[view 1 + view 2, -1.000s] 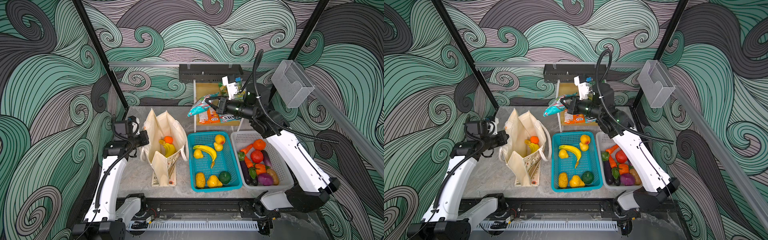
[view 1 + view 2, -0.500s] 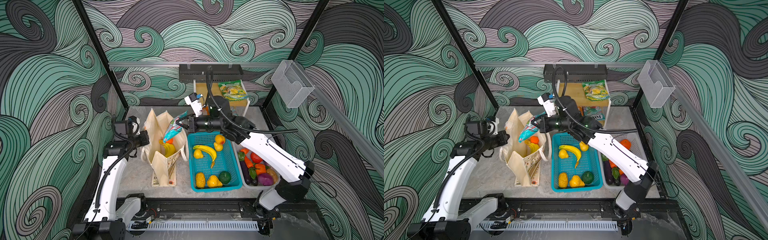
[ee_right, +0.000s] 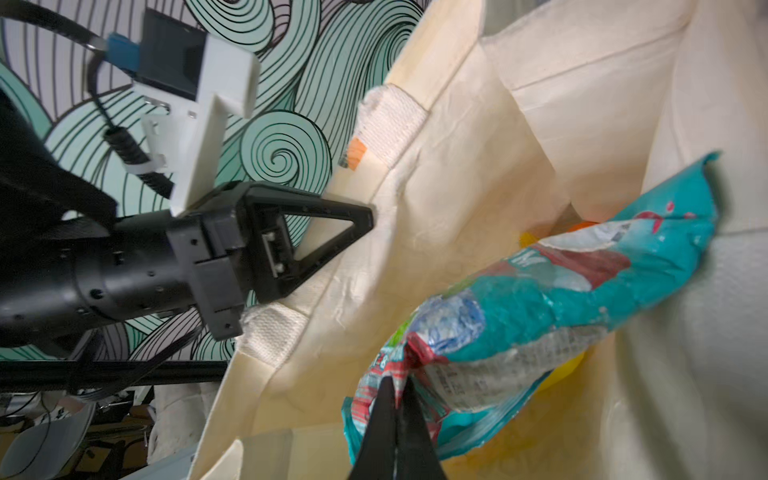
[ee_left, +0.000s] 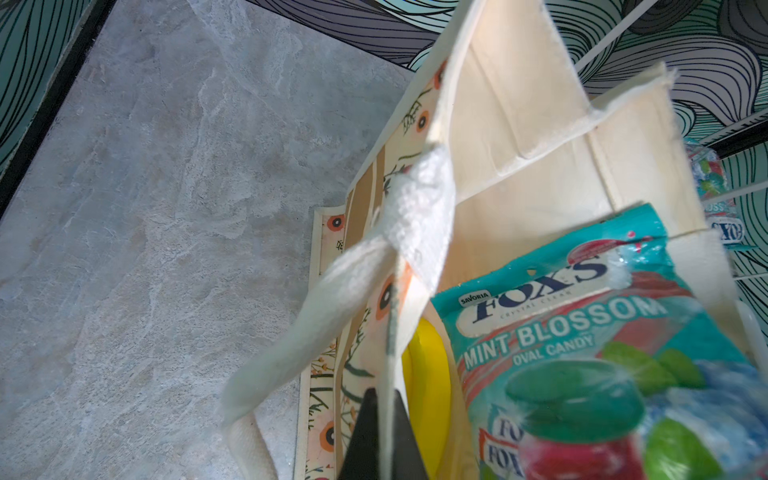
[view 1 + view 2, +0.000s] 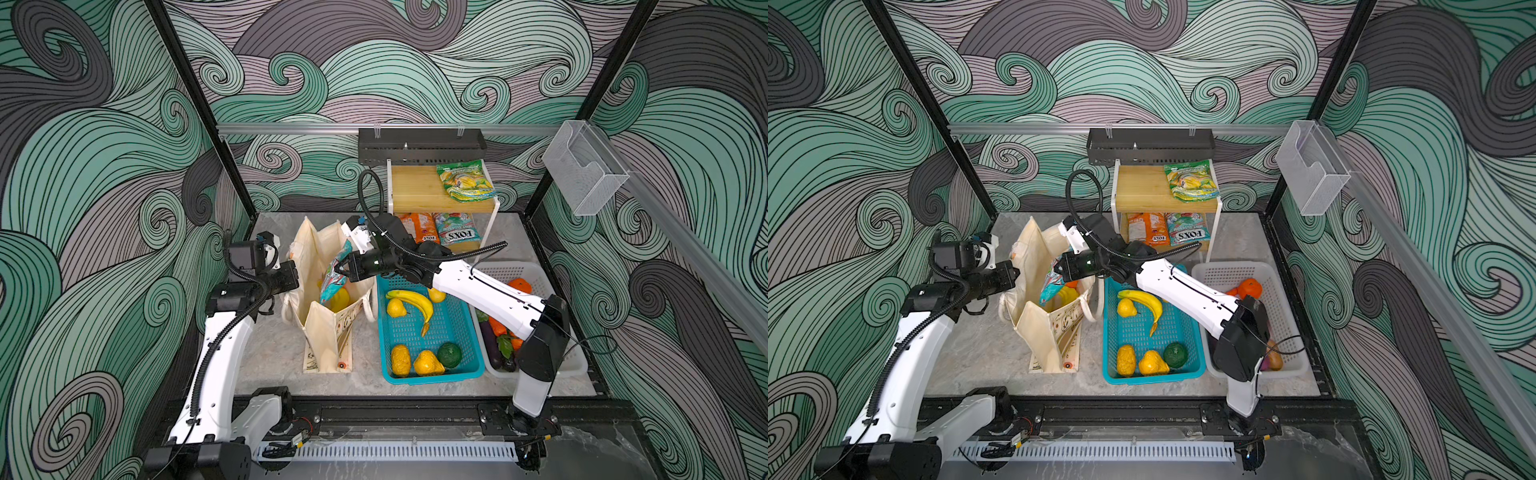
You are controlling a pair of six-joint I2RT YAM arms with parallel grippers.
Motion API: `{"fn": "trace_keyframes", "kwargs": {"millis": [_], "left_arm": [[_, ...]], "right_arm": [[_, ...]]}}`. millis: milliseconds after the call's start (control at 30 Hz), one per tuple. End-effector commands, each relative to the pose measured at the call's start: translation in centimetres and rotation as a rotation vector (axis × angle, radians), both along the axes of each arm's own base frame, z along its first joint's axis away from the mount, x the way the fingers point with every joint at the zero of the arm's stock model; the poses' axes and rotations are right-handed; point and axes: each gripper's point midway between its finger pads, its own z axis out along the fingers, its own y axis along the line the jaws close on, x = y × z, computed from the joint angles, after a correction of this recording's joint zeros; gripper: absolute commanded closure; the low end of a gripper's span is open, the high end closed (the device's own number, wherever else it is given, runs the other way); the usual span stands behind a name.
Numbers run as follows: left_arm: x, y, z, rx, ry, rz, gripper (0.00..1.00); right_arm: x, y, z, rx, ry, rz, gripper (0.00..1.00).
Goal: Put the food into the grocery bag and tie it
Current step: 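Carry the Mint Blossom bag with the right gripper over the tote bag, then lower the candy bag into the tote and open the right gripper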
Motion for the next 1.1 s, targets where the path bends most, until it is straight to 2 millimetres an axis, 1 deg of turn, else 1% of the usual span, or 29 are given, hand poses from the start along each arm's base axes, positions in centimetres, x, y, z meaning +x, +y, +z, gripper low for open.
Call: {"fn": "trace_keyframes", "kwargs": {"millis": [0,100,167,233,333,400,433,600,733,800,900,967,1033,1067], "left_arm": [[-0.3,-0.3,-0.1,-0.008,-0.002,-0.013,1.00],[-0.3,-0.6,0.1,-0.022,-0.012,-0.029,1.00],[-0.3,-0.9,0.1,-0.033,-0.014,-0.044,1.00],[-0.2,-1.4,0.1,-0.053,-0.014,-0.066,1.00],[-0.1,-1.7,0.1,-0.069,-0.013,-0.080,1.00],[-0.1,-1.7,0.1,-0.068,-0.014,-0.079,1.00],[-0.2,-1.7,0.2,-0.069,-0.017,-0.079,1.00],[-0.1,-1.8,0.3,-0.069,-0.022,-0.082,1.00],[-0.2,-1.7,0.4,-0.067,-0.027,-0.079,1.00],[-0.2,-1.6,0.5,-0.063,-0.031,-0.075,1.00],[-0.3,-1.3,0.5,-0.048,-0.034,-0.060,1.00],[-0.3,-1.1,0.4,-0.039,-0.030,-0.051,1.00],[-0.2,-1.1,0.3,-0.040,-0.022,-0.049,1.00],[-0.2,-1.1,0.2,-0.043,-0.017,-0.053,1.00]], "right_arm": [[1.7,0.0,-1.2,-0.043,-0.064,-0.046,1.00],[2.3,-0.2,-3.3,-0.132,-0.115,-0.093,1.00],[1.9,0.6,-4.1,-0.169,-0.147,-0.076,1.00],[1.4,1.5,-4.3,-0.173,-0.146,-0.047,1.00],[0.5,3.0,-3.9,-0.156,-0.164,-0.001,1.00],[0.8,3.4,-4.2,-0.161,-0.172,0.003,1.00],[1.4,3.4,-4.5,-0.176,-0.179,-0.013,1.00],[5.0,2.8,-7.5,-0.283,-0.163,-0.089,1.00],[6.9,2.0,-9.1,-0.314,-0.157,-0.145,1.00],[7.5,1.4,-10.0,-0.355,-0.166,-0.167,1.00],[7.7,0.1,-11.0,-0.422,-0.172,-0.189,1.00],[7.0,-0.8,-10.4,-0.441,-0.166,-0.185,1.00],[6.5,-0.8,-9.8,-0.415,-0.176,-0.170,1.00],[6.3,-0.7,-9.8,-0.400,-0.174,-0.159,1.00]]}}
